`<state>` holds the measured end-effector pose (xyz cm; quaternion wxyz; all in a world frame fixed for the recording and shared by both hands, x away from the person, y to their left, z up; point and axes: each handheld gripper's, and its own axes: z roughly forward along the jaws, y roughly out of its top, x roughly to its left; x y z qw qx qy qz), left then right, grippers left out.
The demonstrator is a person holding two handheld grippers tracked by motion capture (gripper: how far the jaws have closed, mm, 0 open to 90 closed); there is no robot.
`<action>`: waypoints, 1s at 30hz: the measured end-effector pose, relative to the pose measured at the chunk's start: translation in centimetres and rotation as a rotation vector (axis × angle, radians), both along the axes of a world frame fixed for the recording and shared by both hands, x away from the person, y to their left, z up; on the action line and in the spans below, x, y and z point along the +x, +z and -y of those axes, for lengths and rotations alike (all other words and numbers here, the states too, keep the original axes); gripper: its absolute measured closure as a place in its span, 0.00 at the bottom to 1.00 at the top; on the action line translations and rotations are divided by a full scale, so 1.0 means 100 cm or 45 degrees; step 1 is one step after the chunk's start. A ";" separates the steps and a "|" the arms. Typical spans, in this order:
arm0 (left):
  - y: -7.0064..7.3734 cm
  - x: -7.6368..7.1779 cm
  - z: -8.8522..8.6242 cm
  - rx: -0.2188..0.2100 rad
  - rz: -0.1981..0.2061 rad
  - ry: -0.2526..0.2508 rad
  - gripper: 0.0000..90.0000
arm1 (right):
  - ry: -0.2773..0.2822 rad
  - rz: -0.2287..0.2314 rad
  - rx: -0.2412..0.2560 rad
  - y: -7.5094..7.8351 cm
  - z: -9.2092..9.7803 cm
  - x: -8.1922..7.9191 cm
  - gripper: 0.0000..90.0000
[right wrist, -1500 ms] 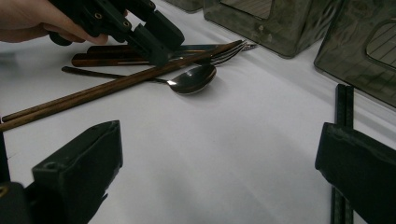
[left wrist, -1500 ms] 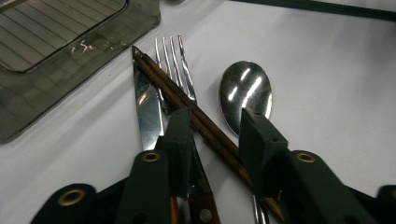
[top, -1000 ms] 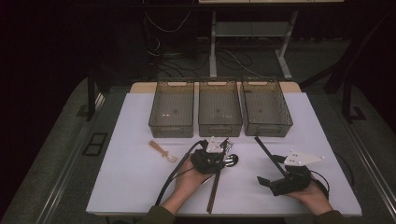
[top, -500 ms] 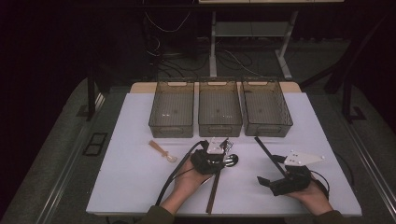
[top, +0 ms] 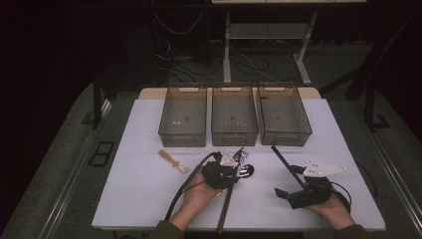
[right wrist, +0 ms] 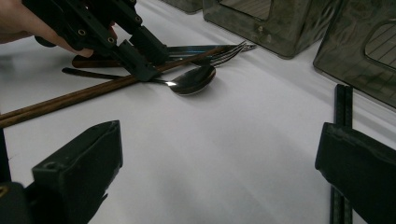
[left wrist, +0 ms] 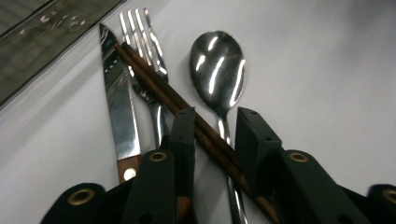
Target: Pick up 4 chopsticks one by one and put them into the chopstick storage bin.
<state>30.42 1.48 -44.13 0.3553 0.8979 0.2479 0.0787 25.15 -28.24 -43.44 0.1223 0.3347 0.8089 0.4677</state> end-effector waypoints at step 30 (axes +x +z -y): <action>0.001 0.002 0.004 0.002 0.011 -0.057 0.79 | 0.004 0.001 0.001 0.000 -0.001 0.000 0.01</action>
